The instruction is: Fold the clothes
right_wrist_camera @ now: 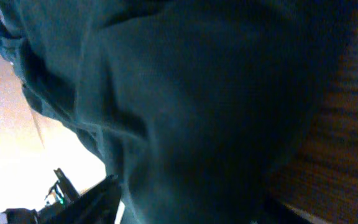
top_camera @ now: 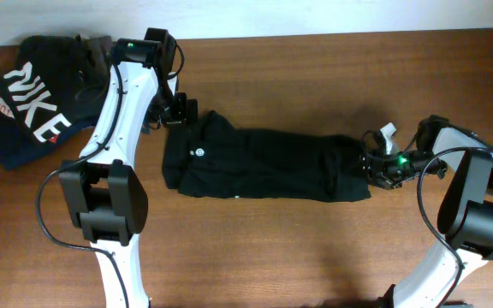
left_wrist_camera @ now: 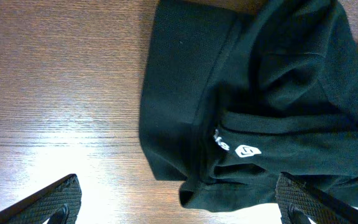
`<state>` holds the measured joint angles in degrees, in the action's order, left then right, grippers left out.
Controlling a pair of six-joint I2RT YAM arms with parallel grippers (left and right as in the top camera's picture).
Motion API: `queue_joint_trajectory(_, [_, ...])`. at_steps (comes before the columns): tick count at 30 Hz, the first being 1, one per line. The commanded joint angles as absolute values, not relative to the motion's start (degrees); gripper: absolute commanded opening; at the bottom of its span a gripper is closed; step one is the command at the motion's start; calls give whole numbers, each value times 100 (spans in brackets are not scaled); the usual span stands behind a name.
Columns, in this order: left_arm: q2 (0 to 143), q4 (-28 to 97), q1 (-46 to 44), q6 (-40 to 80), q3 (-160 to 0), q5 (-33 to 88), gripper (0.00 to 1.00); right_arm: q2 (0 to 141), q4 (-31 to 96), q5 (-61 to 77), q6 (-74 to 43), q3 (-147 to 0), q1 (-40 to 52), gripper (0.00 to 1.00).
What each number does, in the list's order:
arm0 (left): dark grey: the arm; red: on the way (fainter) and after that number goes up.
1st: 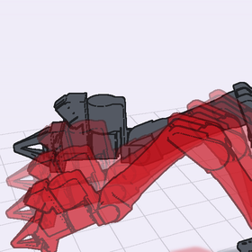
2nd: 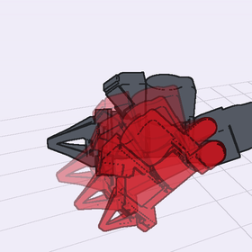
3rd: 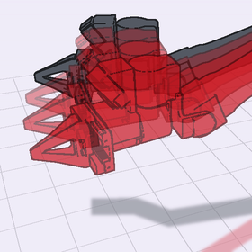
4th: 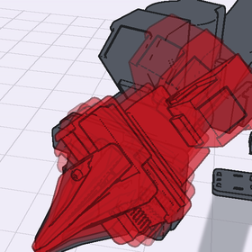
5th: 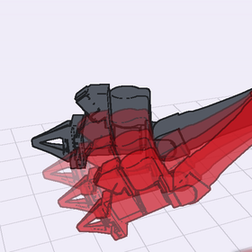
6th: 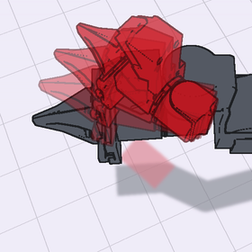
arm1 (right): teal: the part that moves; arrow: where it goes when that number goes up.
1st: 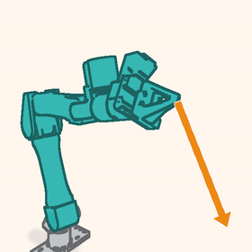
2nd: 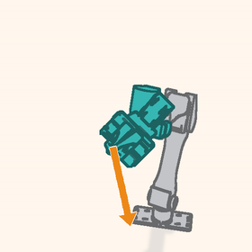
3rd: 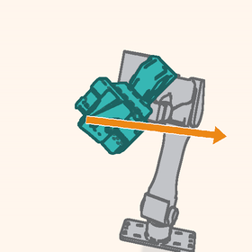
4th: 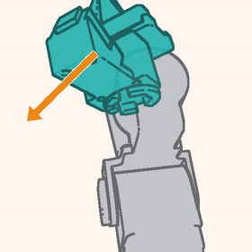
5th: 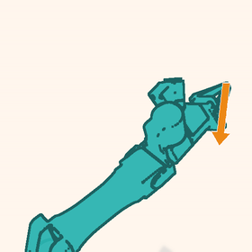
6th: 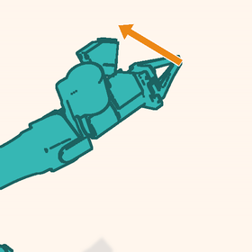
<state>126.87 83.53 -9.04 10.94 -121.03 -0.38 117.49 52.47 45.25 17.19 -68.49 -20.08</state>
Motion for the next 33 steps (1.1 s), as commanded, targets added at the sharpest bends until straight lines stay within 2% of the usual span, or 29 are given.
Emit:
queue_joint_trajectory(1, [12586, 8346, -902, 1125, -12160, 25, 99, 12145, 5192, 3844, 1553, -6589, -1909, 36])
queue_joint_trajectory(2, [12586, 8348, -902, 1125, -12160, 27, 99, 12145, 5192, 3844, 1546, -6589, -1909, 32])
queue_joint_trajectory(4, [12586, 8346, -902, 1125, -12160, 25, 99, 12145, 5166, 3839, 1437, -6589, -1916, 32])
queue_joint_trajectory(5, [12586, 8342, -902, 1125, -12160, 25, 99, 12145, 5144, 3841, 1400, -6595, -1918, 28])
queue_joint_trajectory(7, [12586, 8344, -902, 1125, -12160, 25, 99, 12145, 5129, 3826, 1291, -6632, -1925, 12])
queue_joint_trajectory(9, [12586, 8353, -902, 1122, -12160, 25, 99, 12138, 5137, 3743, 1076, -6716, -1959, 8])
queue_joint_trajectory(12, [12586, 8366, -902, 1122, -12160, 25, 99, 12066, 5251, 3129, 421, -6969, -2086, 7])
queue_joint_trajectory(25, [12586, 8320, -902, 1125, -12158, 25, 99, 10558, 6265, 840, -381, -7808, -2049, 8])
queue_joint_trajectory(29, [12586, 8309, -902, 1125, -12158, 25, 99, 10191, 6342, 733, -395, -7808, -1643, 8])
queue_joint_trajectory(33, [12586, 8302, -902, 1125, -12158, 27, 99, 10252, 6326, 67, -604, -7795, -1017, 10])
